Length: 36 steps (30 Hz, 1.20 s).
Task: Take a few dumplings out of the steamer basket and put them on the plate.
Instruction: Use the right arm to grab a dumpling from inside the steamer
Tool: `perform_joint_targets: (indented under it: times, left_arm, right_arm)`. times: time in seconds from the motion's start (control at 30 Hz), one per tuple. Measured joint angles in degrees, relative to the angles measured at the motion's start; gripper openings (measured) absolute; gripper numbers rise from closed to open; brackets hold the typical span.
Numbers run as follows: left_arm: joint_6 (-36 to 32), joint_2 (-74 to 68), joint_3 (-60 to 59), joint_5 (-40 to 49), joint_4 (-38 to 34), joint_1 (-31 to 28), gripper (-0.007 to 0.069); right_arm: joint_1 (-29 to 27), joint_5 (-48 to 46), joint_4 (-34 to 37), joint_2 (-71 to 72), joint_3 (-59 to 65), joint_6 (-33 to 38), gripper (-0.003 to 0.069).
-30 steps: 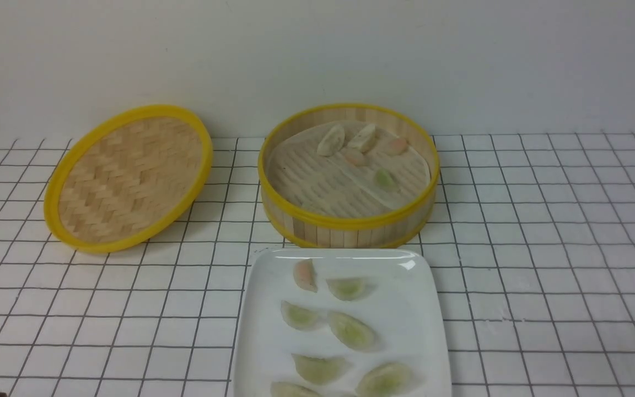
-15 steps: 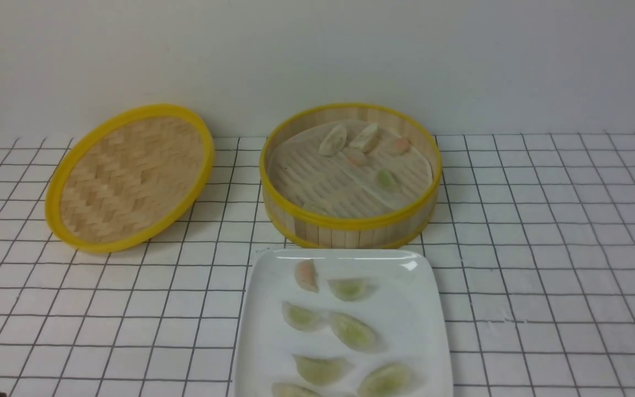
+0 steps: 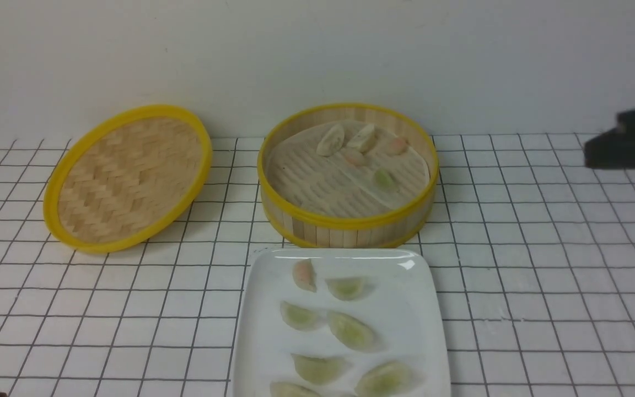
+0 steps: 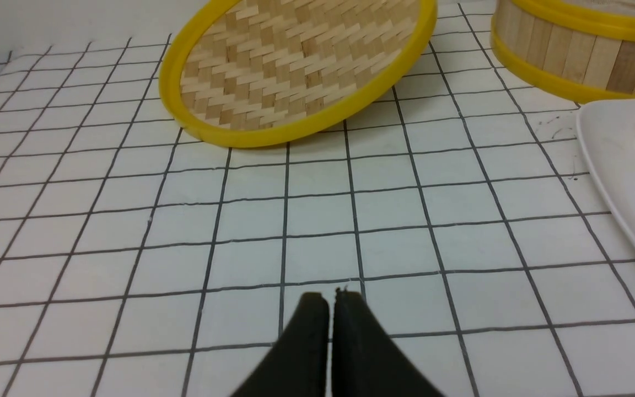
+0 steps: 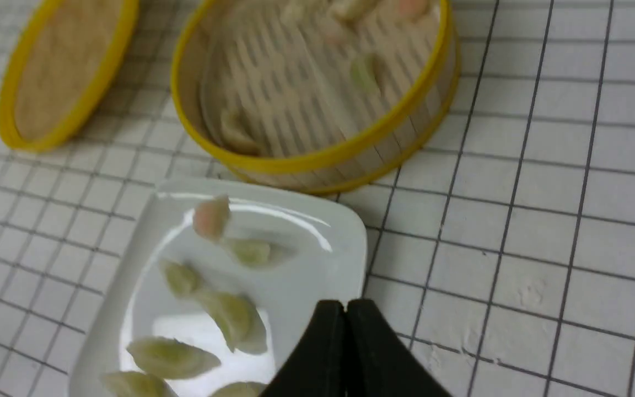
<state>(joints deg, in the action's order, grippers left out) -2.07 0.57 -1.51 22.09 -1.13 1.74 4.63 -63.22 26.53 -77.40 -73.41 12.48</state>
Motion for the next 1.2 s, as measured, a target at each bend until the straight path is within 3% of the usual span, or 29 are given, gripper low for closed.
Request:
perform_joint_targets:
  times: [0.1,0.33,0.6,0.67,0.83,0.97,1.07,1.2]
  left_arm:
    - [0.00,0.00,0.00,0.00,0.00,0.00,-0.0006]
    - [0.00,0.00,0.00,0.00,0.00,0.00,-0.0006]
    - [0.00,0.00,0.00,0.00,0.00,0.00,-0.0006]
    - [0.00,0.00,0.00,0.00,0.00,0.00,-0.0006]
    - [0.00,0.00,0.00,0.00,0.00,0.00,-0.0006]
    - [0.00,0.00,0.00,0.00,0.00,0.00,-0.0006]
    - [0.00,0.00,0.00,0.00,0.00,0.00,-0.0006]
    - [0.00,0.00,0.00,0.00,0.00,0.00,-0.0006]
  right_arm:
    - [4.75,-6.06,-6.70,-13.93,-12.85,-4.90,-0.0013]
    - [13.98,-7.87,-18.18,-34.48,-37.86,-12.48,-0.0010]
    - [16.50,-8.28,-20.55,-52.51,-56.44,-15.42,0.0038]
    - [16.54,-8.28,-20.60,-56.15,-60.19,-15.42,0.0067]
    - [16.54,-8.35,-20.61,-67.64,-72.04,-15.42,0.0258]
    - [16.56,-8.49,-20.92,-70.73,-73.37,-15.42,0.0388]
    - [16.56,-8.54,-20.99,-71.79,-73.45,-15.42,0.0438]
    - [16.68,-8.54,-21.55,-72.33,-73.06,-15.42,0.0425]
